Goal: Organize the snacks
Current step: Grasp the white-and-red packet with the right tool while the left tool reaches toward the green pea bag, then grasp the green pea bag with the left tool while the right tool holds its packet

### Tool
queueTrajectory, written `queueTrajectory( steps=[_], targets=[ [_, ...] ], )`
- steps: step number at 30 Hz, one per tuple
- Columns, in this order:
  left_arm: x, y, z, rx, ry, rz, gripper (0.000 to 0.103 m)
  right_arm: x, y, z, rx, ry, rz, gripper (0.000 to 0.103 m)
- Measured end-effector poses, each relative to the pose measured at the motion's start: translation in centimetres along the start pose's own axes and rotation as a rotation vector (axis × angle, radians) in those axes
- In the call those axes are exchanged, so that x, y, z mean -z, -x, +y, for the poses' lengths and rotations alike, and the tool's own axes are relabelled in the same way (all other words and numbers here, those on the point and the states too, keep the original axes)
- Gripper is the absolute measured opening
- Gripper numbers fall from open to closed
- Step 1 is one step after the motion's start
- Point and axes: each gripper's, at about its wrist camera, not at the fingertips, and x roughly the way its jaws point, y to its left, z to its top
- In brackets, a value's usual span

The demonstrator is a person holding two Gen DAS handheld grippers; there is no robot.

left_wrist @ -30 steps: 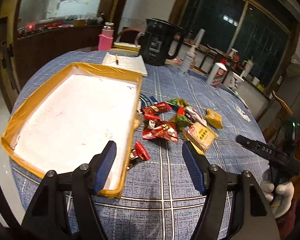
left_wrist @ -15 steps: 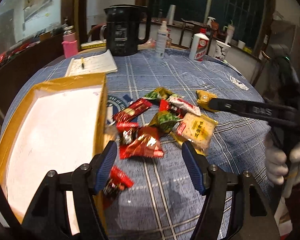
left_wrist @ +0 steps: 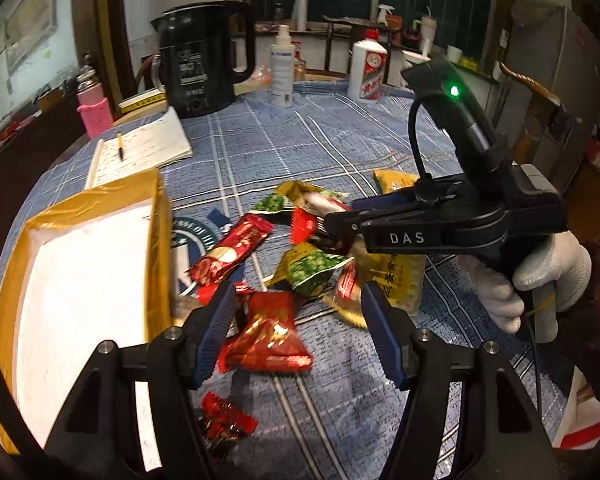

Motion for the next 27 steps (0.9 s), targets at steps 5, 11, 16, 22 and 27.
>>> queueTrajectory(
  steps=[5,11,16,22,27],
  targets=[
    [-1.1,-1.7,-0.8,-0.007,-0.021,0.031,0.066,0.6,0.6,0.2,-0.036,-0.009,-0.002,0.006],
    [-2.1,-3.6,-0.9,0.001,0.023,0.065,0.066,1.2,2.0,-0.6,-0.055,-0.075,-0.051,0.006],
    [-2.4,-5.3,-1.2,-0.039,0.018,0.097,0.055,1.4,3.9,-0.7,-0.055,-0.1,-0.086,0.006],
    [-2.3,-4.3,-1.1,-0.049,0.024,0.048,0.001,1.8,5.7,0.0,-0.047,-0.094,-0.118,0.006],
    [-2.0,-2.0,0.1,-0.011,0.085,-0.015,0.001,2.4,6.9,1.2,-0.03,-0.068,-0.141,0.006]
  ],
)
